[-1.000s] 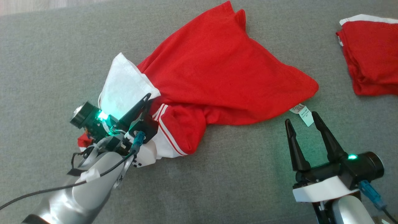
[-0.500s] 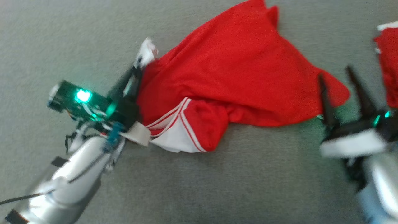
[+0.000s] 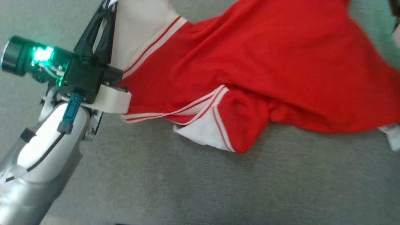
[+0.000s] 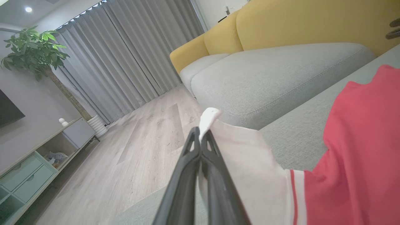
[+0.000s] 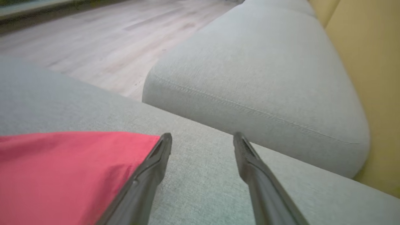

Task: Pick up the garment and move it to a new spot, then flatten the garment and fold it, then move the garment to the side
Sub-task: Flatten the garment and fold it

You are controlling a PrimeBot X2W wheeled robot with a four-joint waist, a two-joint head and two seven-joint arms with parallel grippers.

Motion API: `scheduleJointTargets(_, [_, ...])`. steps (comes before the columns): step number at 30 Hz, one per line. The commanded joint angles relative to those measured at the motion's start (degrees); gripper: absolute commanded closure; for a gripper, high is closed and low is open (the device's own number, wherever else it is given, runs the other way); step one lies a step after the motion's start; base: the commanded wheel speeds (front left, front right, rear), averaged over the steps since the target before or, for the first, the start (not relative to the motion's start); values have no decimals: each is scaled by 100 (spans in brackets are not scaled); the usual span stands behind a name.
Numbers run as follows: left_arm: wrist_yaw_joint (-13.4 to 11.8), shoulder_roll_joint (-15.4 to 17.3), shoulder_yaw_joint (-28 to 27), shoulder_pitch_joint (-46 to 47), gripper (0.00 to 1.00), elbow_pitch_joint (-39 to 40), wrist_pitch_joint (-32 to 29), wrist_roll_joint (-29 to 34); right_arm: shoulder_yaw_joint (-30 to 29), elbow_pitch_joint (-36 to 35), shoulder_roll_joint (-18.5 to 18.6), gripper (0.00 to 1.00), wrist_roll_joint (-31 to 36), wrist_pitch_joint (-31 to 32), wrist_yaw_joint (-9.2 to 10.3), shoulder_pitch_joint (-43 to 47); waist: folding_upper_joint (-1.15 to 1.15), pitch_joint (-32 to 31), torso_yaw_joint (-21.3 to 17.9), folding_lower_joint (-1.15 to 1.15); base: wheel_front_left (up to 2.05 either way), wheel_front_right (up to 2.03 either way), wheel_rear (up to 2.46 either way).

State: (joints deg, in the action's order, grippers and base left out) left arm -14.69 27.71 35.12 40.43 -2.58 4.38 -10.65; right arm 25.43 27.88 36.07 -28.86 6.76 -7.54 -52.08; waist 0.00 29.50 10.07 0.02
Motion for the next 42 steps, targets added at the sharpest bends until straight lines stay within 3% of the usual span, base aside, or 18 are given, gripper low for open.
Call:
scheduleJointTargets(1, [-19,197,-283,254,100,177,60,-17,201,-1,219,0,-128,70,5,-141,0,374,390,-2,0,0,0])
scheduleJointTargets(11, [124,-158,-67,613,100,-257,336,-25,2049,765,872,0,-871,166,5,-1090,0,617,947,-2,0,0,0])
scheduleJointTargets(12, [129,-172,-58,621,100,-300,355,-32,2197,843,894,4,-940,202,5,-1116,0,607,964,-2,0,0,0])
scheduleJointTargets(13, [135,-179,-51,625,100,-336,370,-41,2329,918,915,35,-1024,253,5,-1140,0,597,974,-2,0,0,0])
scheduleJointTargets(14, [139,-178,-47,625,100,-364,380,-49,2461,947,930,75,-1133,285,5,-1161,0,585,979,-2,0,0,0])
scheduleJointTargets(15, [141,-172,-45,620,100,-389,387,-56,2589,932,936,100,-1286,300,5,-1169,0,566,975,-2,0,0,0])
scheduleJointTargets(22, [232,14,-161,636,100,-547,433,-207,3179,804,1090,100,-2024,-224,5,-1443,0,331,763,-2,0,0,0])
scheduleJointTargets(27, [618,188,-282,1016,100,-685,473,-425,3255,1131,1101,100,-1983,-1093,5,-1916,0,36,471,-2,0,0,0])
scheduleJointTargets(35, [1439,292,-415,3175,100,-1588,698,-261,2772,2172,803,100,-1437,-2052,5,-3235,0,-59,-182,-2,0,0,0])
scheduleJointTargets(38, [1532,223,-404,4190,100,-2056,855,42,2451,2456,662,100,-1026,-2159,5,-3853,0,-1,-449,-2,0,0,0])
scheduleJointTargets(42, [1466,82,-409,5021,100,-2375,986,312,1866,2312,617,100,-536,-2172,5,-4346,0,83,-619,-2,0,0,0])
